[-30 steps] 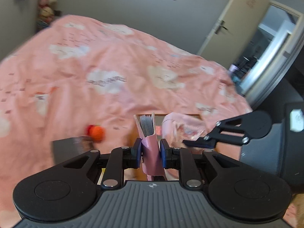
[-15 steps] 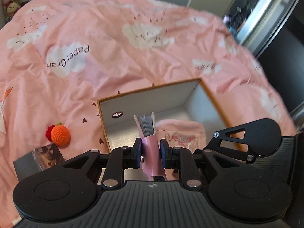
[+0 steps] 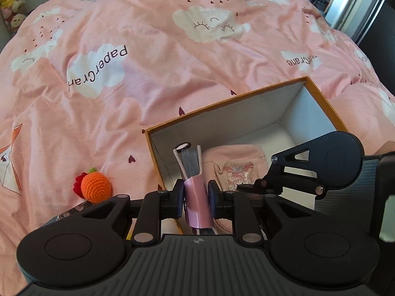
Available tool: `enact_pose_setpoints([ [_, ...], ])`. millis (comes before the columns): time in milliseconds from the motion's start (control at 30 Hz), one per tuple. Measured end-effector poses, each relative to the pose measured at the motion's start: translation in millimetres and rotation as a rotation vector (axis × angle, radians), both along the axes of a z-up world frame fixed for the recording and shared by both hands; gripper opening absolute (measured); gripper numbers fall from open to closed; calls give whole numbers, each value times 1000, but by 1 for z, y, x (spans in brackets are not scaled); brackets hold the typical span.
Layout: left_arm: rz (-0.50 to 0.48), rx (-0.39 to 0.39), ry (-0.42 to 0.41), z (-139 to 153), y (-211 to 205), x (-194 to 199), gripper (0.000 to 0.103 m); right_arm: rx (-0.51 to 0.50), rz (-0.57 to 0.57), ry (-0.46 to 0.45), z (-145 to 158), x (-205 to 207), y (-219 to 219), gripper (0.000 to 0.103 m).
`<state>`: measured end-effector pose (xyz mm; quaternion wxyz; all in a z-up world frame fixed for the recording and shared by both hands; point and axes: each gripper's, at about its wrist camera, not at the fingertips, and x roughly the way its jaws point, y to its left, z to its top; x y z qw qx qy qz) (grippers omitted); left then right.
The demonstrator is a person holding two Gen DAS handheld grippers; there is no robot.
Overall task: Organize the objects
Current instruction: 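Carry the pencil case and backpack over the open box with both tools, then lower the backpack into the box with the right tool while the left tool lowers the pencil case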
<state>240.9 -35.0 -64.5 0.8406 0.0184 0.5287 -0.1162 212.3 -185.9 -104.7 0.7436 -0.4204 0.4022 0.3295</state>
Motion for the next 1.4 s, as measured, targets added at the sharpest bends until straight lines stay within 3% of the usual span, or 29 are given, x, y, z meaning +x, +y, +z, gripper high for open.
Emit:
enact_pose_setpoints([
  [133, 21, 13, -26, 1, -1, -2, 22, 75, -151, 33, 9, 8, -5, 42],
  [300, 42, -27, -28, 1, 6, 0, 22, 327, -451, 120, 30, 14, -12, 42],
  [367, 47, -42, -28, 0, 9, 0, 22, 381, -554, 151, 28, 16, -10, 45],
  [467, 47, -43, -33, -1, 10, 1, 22, 344, -628, 118, 17, 15, 2, 50],
  [667, 67, -14, -44, -8, 13, 2, 22, 341, -641, 107, 5, 16, 8, 62],
  [767, 43, -25, -56, -4, 12, 0, 22, 334, -638, 99, 8, 13, 6, 63],
  [900, 35, -35, -52, -3, 14, 0, 22, 480, -773, 163, 17, 21, -22, 60],
  [1000, 43, -46, -48, -2, 16, 1, 22, 516, -841, 199, 15, 23, -29, 54],
  [1133, 57, -74, -39, -3, 20, 1, 22, 496, -841, 206, 5, 32, -19, 54],
  [1200, 61, -80, -37, -3, 21, 0, 22, 466, -839, 205, 2, 30, -23, 48],
  [1233, 60, -81, -38, -3, 22, 1, 22, 443, -833, 195, 2, 31, -24, 35],
  [1267, 57, -79, -40, -3, 21, 0, 22, 414, -819, 187, 4, 30, -24, 32],
  [1400, 43, -63, -46, -2, 18, 0, 22, 310, -801, 188, 7, 34, -38, 32],
])
